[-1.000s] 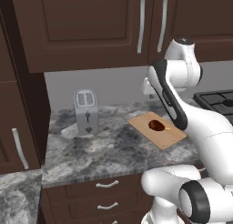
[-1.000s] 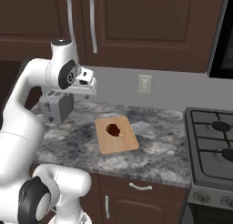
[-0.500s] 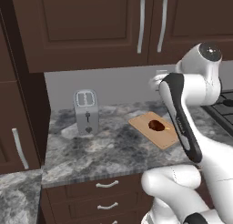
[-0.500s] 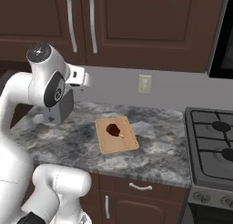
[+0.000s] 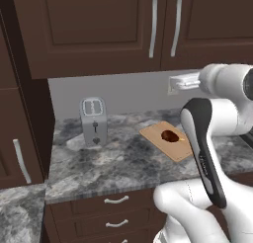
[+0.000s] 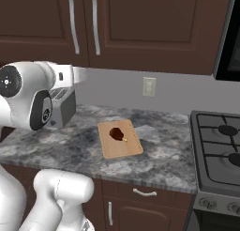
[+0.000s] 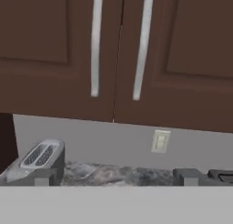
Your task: Open the cabinet, retrieve the rolling pin, and place it next to the meat on the cutting board to prepare for tenderizing.
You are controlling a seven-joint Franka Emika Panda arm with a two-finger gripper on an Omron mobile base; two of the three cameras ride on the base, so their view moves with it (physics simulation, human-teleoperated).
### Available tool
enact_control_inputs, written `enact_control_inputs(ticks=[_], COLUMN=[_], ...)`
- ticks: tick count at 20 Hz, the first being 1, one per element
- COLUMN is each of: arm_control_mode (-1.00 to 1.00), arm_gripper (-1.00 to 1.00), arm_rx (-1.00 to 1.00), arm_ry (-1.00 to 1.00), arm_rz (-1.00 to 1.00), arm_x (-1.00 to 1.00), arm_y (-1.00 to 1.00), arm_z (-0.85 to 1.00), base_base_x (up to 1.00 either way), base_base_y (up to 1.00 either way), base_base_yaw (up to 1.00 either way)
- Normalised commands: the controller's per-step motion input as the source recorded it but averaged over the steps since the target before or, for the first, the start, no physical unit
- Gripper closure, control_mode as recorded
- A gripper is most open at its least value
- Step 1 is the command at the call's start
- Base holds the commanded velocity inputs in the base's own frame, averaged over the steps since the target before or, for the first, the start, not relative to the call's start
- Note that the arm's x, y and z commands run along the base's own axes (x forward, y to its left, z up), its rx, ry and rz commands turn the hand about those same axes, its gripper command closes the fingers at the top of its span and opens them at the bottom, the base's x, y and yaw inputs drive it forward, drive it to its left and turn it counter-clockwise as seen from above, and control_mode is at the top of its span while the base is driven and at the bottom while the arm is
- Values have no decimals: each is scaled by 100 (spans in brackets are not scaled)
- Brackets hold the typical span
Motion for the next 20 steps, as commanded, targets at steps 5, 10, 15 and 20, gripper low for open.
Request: enact_control_inputs(ticks=[5, 10, 15, 20], arm_control_mode=[-100, -100, -100, -100], arm_gripper=[-100, -100, -100, -100], arm_rx=[-4, -2, 1, 4], arm_ry=[-47, -40, -16, -10], arm_rz=[0, 0, 0, 0], arm_x=[-25, -9, 1, 35], arm_y=[-4, -10, -17, -30], arm_z=[60, 47, 11, 0], base_base_x=[0, 0, 0, 0], base_base_y=[0, 0, 0, 0], base_base_yaw=[0, 0, 0, 0])
